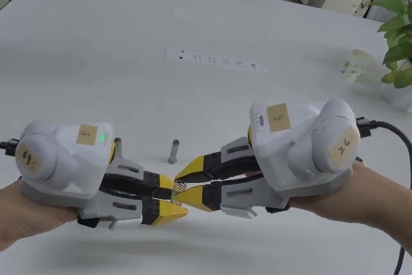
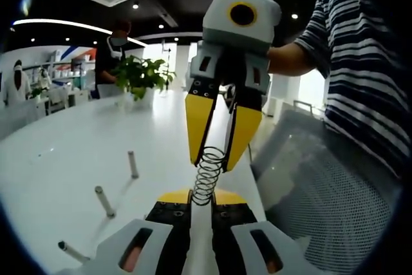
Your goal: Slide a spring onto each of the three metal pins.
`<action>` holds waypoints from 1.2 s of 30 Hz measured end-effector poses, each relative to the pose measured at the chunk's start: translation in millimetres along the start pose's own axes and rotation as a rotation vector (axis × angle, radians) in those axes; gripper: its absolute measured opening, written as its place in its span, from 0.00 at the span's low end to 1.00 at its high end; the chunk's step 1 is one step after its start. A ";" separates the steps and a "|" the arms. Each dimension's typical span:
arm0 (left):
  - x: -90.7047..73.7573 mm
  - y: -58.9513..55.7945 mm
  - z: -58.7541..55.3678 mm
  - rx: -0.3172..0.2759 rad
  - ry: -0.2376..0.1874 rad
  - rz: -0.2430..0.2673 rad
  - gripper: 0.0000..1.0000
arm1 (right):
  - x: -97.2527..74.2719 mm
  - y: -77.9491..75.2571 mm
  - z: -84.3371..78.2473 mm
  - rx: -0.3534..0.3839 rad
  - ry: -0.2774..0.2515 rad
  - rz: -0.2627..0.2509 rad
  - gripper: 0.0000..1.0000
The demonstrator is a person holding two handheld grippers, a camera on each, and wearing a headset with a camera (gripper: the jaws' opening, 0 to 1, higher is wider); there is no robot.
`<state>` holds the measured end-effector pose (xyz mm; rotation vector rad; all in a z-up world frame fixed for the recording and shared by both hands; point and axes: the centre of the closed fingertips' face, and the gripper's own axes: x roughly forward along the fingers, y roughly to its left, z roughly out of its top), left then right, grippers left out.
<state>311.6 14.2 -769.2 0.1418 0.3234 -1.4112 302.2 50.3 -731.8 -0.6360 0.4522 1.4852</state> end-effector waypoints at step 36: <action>-28.4 8.2 -3.4 -0.033 0.003 0.044 0.25 | -2.4 -6.7 1.8 -0.010 -0.001 -0.032 0.08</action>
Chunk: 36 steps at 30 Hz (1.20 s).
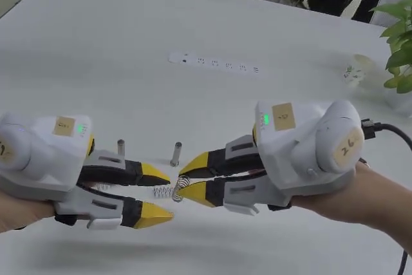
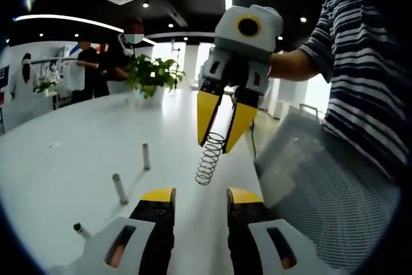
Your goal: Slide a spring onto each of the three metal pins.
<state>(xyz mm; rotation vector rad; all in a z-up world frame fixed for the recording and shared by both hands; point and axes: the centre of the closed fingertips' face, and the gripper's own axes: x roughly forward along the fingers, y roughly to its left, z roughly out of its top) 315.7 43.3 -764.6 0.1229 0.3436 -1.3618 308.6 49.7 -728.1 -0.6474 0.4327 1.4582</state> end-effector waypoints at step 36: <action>-64.4 36.0 -22.0 -0.095 -0.040 0.216 0.69 | -11.1 -19.6 -17.9 0.026 0.029 -0.070 0.08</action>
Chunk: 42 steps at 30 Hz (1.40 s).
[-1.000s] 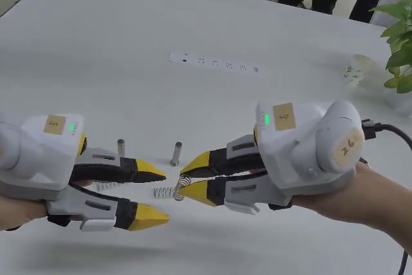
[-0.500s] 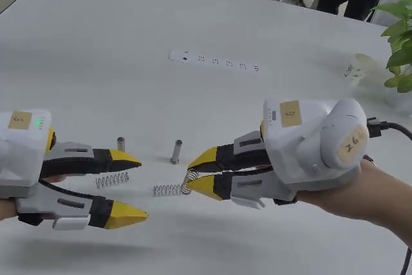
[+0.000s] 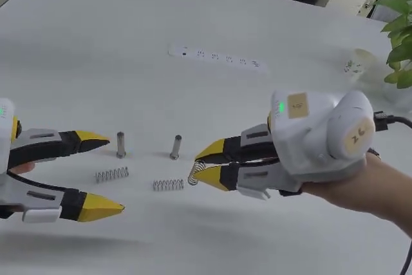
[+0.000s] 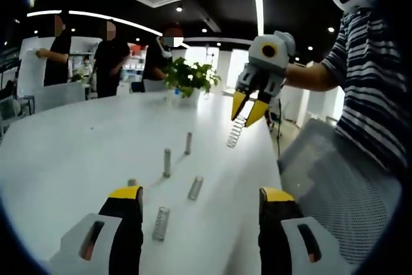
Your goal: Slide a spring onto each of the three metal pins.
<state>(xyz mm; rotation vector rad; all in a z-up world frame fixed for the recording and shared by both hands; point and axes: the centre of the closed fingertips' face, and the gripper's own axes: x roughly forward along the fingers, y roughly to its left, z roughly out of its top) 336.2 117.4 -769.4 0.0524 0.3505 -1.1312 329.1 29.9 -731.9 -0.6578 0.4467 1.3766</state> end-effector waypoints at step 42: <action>-25.6 31.0 -6.3 -0.074 -0.042 0.140 0.98 | -38.1 -102.6 -55.8 0.177 0.066 -0.224 0.08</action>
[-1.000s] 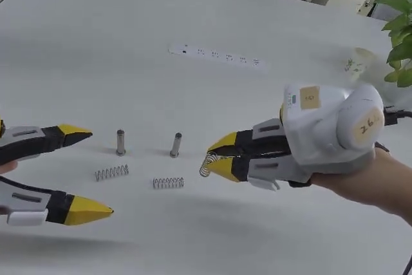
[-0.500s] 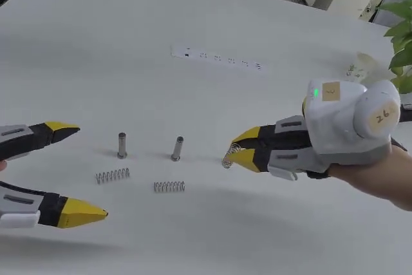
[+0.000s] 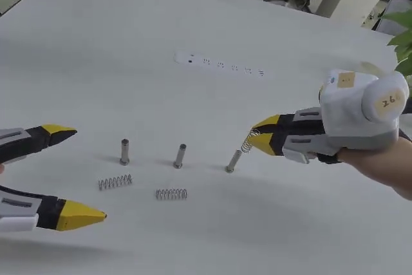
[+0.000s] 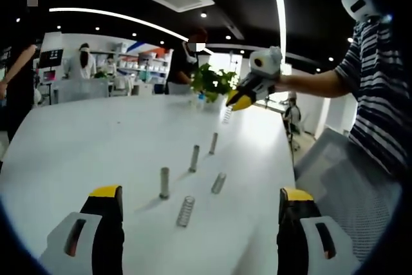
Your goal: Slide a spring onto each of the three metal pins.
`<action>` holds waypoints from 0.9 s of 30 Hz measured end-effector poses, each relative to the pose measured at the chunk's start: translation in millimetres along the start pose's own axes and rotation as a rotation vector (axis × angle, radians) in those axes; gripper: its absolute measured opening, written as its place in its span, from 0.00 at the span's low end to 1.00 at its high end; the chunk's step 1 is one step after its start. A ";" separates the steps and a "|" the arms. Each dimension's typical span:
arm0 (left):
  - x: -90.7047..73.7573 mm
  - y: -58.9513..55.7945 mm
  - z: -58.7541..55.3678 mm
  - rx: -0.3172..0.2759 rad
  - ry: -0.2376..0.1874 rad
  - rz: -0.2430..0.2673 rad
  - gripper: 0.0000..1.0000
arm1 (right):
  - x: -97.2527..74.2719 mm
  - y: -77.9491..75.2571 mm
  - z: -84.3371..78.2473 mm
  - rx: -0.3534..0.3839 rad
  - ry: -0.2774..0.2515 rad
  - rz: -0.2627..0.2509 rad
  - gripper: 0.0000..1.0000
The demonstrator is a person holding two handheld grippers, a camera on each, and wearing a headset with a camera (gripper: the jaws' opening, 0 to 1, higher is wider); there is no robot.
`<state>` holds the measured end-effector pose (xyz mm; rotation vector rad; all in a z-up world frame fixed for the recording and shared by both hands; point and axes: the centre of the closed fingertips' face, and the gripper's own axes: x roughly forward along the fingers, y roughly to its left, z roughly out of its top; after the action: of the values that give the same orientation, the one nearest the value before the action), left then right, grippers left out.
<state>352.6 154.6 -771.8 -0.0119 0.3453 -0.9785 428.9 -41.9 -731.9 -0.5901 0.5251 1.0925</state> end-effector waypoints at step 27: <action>-5.5 3.2 -1.2 -0.003 0.001 0.022 0.98 | 23.3 -9.4 -20.9 0.090 0.026 -0.012 0.08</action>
<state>352.1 161.0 -772.0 -0.0103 0.3471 -0.9558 444.0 -43.8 -760.8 -0.5291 0.5895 1.0452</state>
